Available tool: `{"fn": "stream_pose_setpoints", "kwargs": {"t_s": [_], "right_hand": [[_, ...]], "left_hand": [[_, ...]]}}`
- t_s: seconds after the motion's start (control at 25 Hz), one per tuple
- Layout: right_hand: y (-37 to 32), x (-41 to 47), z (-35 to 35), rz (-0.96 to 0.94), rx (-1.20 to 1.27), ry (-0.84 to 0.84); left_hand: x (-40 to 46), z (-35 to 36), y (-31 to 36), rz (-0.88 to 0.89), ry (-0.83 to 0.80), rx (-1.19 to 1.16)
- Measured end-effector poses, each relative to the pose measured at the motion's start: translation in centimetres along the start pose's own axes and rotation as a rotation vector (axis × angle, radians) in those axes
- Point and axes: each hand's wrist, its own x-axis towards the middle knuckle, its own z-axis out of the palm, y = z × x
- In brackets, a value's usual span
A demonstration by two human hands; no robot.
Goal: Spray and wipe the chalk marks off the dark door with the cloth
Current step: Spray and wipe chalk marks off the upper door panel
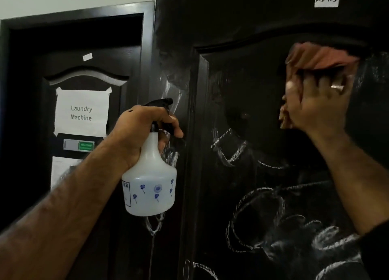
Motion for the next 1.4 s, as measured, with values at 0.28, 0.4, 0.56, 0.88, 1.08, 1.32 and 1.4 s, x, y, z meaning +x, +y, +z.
{"fn": "stream_pose_setpoints", "kwargs": {"t_s": [0.28,0.4,0.56,0.88,1.08,1.32,1.4], "right_hand": [[-13.0,-2.1,0.6,-0.362,0.112,-0.082],[-11.1,-9.2,0.8,-0.577,0.108,-0.196],[-6.2,-9.3,0.6,-0.638,0.094,-0.114],[-17.5,-0.1,1.3,-0.254,0.161,-0.081],[-16.1,-5.8,1.7,-0.477,0.049,-0.136],[-26.4,-0.6,2.8,-0.144,0.113,-0.011],[-29.2,-2.5,3.3,-0.305,0.135,-0.057]], "left_hand": [[-1.8,1.8,0.2,-0.012,0.106,-0.021],[-2.9,2.2,-0.1,-0.034,0.123,-0.016],[-2.7,1.4,0.3,-0.020,0.116,-0.030],[0.2,-1.3,-0.2,0.007,0.075,0.019],[-1.5,-6.6,-0.6,0.003,0.027,0.018],[0.8,-10.1,-0.5,0.012,-0.043,0.025],[1.4,-10.7,-0.9,0.025,-0.048,0.036]]}}
